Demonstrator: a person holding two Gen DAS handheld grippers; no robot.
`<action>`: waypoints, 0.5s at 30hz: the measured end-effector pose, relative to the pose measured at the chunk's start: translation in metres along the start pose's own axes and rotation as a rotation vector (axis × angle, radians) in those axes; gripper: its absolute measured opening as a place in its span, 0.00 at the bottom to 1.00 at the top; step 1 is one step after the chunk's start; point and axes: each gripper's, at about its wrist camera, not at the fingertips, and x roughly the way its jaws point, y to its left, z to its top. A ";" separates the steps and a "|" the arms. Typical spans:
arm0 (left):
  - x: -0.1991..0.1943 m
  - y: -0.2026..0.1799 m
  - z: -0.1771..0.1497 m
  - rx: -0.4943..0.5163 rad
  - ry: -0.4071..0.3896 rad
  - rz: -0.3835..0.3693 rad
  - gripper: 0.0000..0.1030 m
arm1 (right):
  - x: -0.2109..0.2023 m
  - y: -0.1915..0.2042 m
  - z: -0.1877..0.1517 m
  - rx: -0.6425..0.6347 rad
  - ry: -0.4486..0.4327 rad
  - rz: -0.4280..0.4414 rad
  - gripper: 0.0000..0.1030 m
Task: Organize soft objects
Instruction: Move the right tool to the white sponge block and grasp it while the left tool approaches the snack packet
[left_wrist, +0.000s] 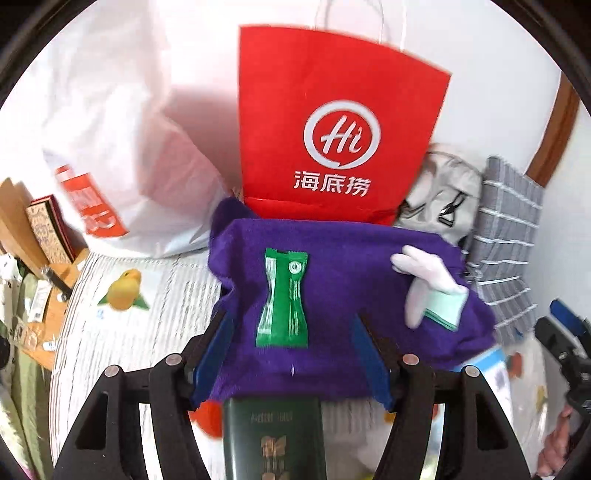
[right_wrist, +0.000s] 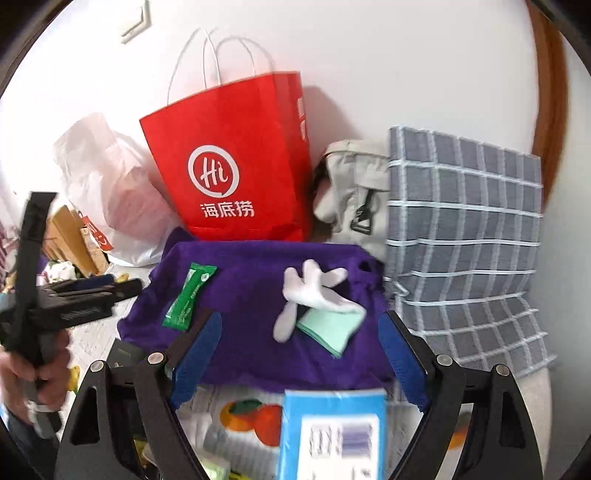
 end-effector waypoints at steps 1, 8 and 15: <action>-0.011 0.002 -0.005 -0.008 -0.004 -0.007 0.63 | -0.006 0.002 -0.004 0.002 0.012 -0.001 0.84; -0.061 0.011 -0.046 -0.027 -0.024 0.014 0.63 | -0.053 0.013 -0.047 0.018 0.036 0.023 0.84; -0.098 0.016 -0.095 -0.042 -0.031 0.048 0.63 | -0.100 0.024 -0.104 0.002 0.019 0.059 0.84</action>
